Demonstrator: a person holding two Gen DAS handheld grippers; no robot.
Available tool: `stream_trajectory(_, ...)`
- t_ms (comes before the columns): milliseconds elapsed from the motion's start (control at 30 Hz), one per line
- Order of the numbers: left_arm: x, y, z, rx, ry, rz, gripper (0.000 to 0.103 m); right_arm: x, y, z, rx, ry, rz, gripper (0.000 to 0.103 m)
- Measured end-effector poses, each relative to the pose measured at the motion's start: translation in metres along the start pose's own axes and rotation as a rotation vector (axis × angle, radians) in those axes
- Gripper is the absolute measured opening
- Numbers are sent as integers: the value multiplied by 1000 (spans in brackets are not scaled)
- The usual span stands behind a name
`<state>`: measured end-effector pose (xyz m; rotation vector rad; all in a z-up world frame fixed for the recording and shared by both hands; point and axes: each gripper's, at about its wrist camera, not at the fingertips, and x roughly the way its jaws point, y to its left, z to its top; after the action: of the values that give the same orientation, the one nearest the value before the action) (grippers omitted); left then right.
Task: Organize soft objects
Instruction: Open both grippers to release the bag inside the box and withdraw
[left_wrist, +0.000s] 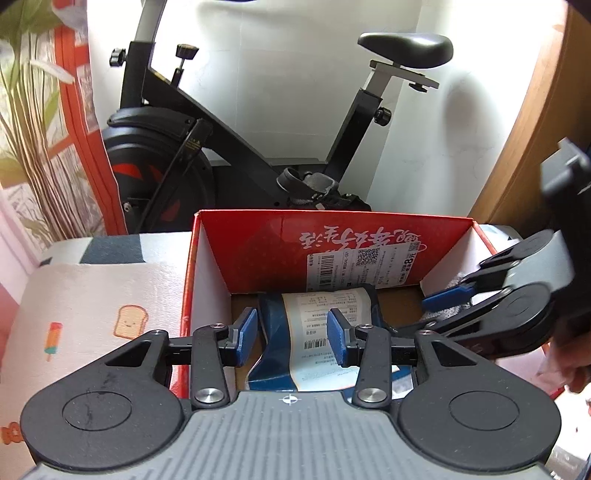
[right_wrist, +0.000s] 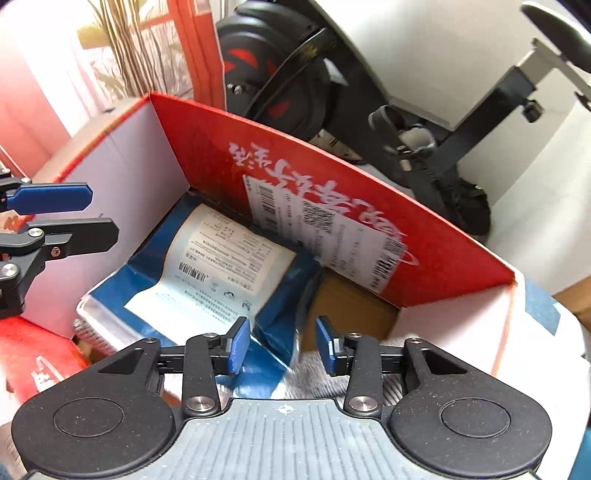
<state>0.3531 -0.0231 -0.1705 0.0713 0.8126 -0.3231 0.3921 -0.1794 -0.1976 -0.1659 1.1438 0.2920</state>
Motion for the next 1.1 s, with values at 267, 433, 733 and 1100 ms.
stream_trajectory(267, -29, -10, -10, 41, -21, 19, 65, -44, -19, -23, 58, -79, 9, 76)
stream_trajectory(433, -45, -15, -19, 51, -41, 28, 93, -69, -16, -41, 60, -129, 25, 98)
stream_trajectory(733, -64, -18, -36, 49, -46, 40, 103, -99, -13, -76, 107, -213, 61, 103)
stream_trajectory(1100, -84, -10, -80, -2, -10, -18, 103, -117, -7, -131, 97, -291, 63, 103)
